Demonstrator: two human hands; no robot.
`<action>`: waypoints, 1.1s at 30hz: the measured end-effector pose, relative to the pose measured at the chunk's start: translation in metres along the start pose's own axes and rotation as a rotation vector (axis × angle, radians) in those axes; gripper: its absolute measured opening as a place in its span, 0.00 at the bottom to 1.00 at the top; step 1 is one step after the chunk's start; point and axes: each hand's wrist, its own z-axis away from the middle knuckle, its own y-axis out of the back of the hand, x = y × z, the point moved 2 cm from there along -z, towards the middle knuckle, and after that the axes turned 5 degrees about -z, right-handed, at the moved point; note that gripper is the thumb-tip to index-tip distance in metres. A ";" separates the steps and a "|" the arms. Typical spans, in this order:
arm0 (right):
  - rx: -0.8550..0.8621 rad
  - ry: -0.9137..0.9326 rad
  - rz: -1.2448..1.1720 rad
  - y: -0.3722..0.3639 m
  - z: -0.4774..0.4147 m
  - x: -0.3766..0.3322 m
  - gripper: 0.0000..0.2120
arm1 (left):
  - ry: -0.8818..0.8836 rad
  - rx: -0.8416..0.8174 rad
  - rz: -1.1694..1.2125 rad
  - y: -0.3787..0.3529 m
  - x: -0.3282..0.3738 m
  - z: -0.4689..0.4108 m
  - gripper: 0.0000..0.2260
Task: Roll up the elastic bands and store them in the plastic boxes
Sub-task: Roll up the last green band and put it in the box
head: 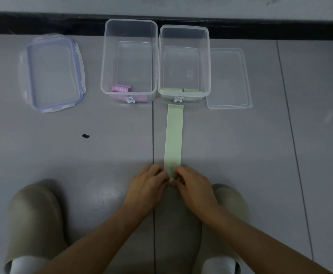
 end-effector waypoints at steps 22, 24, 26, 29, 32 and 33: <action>0.021 -0.007 -0.024 0.005 -0.014 0.004 0.06 | -0.014 -0.013 0.030 -0.003 -0.011 -0.011 0.07; 0.040 -0.017 -0.047 0.005 -0.012 0.003 0.06 | -0.017 -0.012 0.017 -0.001 -0.009 -0.015 0.08; 0.069 -0.022 -0.070 0.005 -0.010 0.002 0.05 | -0.014 -0.015 0.012 0.000 -0.009 -0.016 0.08; 0.057 0.006 -0.025 0.003 -0.006 -0.001 0.03 | 0.000 -0.045 0.051 0.002 -0.009 -0.018 0.06; 0.057 0.041 0.041 0.002 -0.003 -0.001 0.05 | 0.019 -0.054 0.066 0.003 -0.010 -0.023 0.06; 0.050 0.060 0.068 0.002 -0.003 0.000 0.07 | 0.021 -0.053 0.063 0.003 -0.011 -0.026 0.06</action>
